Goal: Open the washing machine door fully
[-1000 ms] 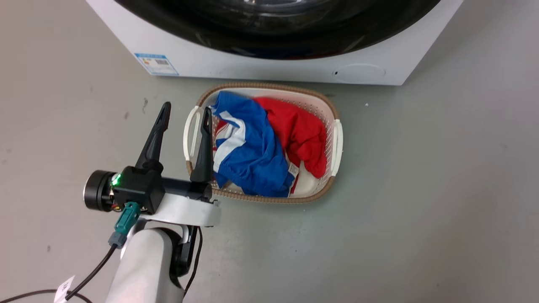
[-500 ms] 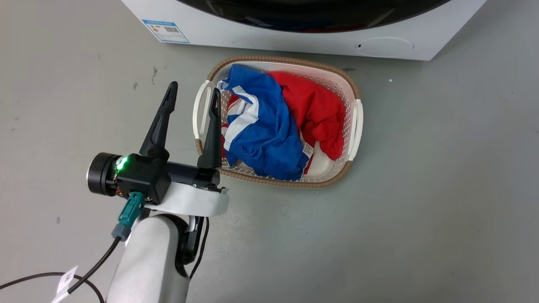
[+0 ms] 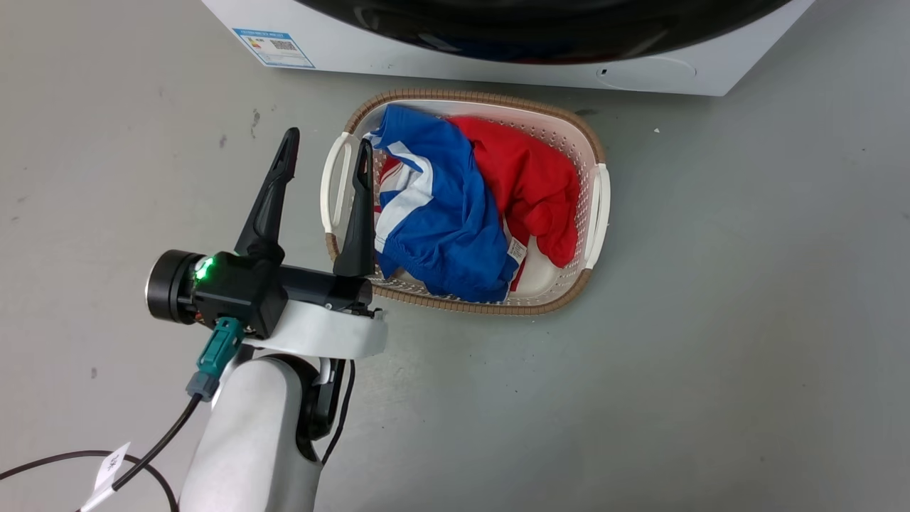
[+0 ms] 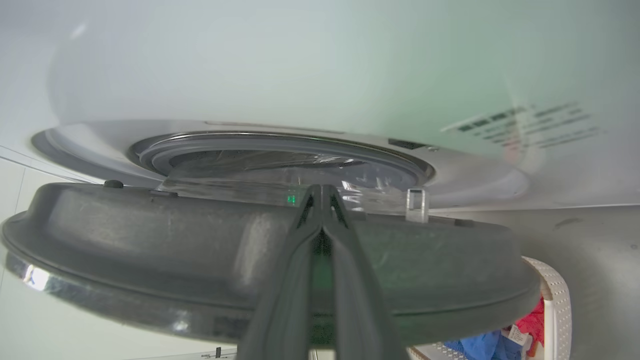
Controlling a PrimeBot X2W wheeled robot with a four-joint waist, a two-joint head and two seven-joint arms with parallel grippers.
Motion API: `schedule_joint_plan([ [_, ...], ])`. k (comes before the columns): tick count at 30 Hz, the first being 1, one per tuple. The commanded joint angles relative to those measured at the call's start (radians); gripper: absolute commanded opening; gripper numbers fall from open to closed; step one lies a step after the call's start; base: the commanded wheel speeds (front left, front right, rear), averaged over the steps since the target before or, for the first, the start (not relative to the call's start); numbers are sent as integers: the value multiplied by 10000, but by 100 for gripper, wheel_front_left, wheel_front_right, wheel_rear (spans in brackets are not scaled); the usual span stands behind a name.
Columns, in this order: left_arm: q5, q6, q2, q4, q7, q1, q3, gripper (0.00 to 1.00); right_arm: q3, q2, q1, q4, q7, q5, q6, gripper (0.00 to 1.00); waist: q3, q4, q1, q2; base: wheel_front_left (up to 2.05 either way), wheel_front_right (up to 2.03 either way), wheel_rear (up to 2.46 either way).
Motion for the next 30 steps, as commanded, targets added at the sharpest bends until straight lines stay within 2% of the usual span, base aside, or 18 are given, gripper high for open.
schedule_joint_plan([
  [1, -48, 26, -16, 9, -21, -137, -18, 100, 37, 299, 189, 8, 225, -31, 4, 0, -15, -14, -1, 0, 0, 0, 0],
  [12, -324, 64, -12, 497, -23, 213, -187, 100, -218, 673, 1609, -1083, 2015, -254, 4, 0, -1100, 0, -1, 0, 0, 0, 0],
  [17, -436, 23, -12, 792, -23, 581, -217, 100, 34, 905, 2723, -1858, 2768, -35, 4, 0, -1869, 38, -1, 0, 0, 0, 0],
  [23, -428, -56, -12, 1168, -21, 1217, -181, 100, 598, 1004, 4311, -2801, 3378, 894, 4, 0, -2845, 125, -1, 0, 0, 0, 0],
  [30, -449, -200, -13, 1592, -23, 1941, -209, 100, 2063, 1028, 6161, -2973, 3149, 2668, 4, 0, -3910, 277, -1, 0, 0, 0, 0],
])
